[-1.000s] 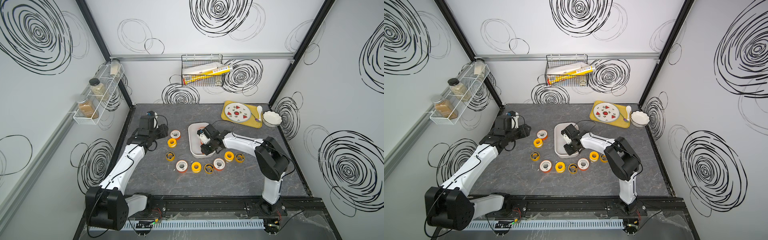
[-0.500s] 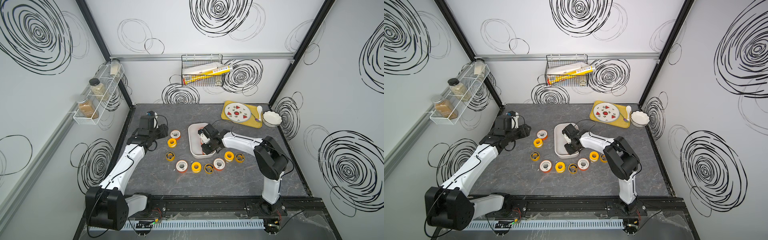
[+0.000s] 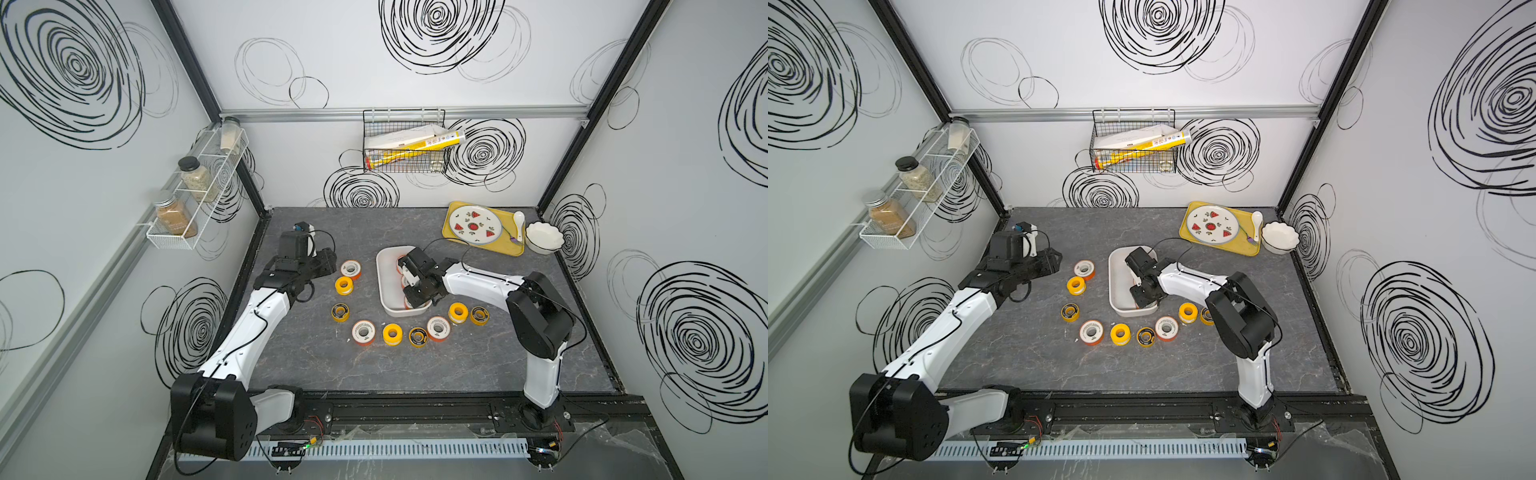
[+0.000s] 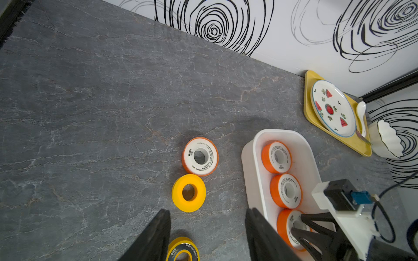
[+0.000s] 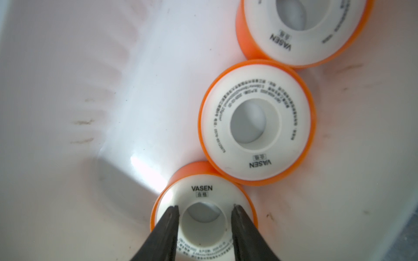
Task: Put the sealing tape into the storage box
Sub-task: Place the sealing tape in the storage box.
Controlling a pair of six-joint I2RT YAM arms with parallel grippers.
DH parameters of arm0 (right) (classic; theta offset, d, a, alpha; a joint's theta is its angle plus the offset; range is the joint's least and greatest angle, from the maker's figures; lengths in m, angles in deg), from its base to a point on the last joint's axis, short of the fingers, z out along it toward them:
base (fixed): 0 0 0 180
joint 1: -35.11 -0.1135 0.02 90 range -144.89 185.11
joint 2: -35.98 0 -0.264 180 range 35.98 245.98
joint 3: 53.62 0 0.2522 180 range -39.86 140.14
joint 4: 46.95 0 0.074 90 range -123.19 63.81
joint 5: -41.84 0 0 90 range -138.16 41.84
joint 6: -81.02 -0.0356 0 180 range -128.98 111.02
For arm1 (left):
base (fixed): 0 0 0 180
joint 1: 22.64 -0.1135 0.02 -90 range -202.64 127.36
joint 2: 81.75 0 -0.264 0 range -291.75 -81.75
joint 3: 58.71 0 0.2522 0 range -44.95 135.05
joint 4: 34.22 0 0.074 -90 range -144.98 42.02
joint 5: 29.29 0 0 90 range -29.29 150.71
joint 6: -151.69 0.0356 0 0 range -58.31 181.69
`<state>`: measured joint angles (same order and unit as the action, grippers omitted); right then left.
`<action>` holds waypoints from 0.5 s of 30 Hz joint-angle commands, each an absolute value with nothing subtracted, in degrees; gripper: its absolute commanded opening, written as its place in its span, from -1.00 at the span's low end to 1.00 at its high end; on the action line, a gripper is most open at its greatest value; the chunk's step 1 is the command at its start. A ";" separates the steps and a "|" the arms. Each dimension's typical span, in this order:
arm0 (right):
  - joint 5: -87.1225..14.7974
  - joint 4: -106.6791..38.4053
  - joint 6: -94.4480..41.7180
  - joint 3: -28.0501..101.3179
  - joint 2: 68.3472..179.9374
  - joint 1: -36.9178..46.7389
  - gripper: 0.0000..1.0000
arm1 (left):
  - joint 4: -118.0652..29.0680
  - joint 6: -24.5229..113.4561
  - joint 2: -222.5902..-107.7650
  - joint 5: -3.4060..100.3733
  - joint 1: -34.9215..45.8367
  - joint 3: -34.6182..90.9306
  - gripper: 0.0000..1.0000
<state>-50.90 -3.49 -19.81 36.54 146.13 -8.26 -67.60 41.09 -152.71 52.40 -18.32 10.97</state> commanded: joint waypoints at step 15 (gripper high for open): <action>-38.53 -15.63 -24.77 29.32 130.11 2.59 -0.10 | -66.70 41.09 -153.41 52.19 -18.95 11.13 0.20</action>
<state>-42.42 -11.21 -22.80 31.67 132.68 -0.07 -67.60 41.11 -152.73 52.40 -18.32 10.97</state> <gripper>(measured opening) 0.448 0.601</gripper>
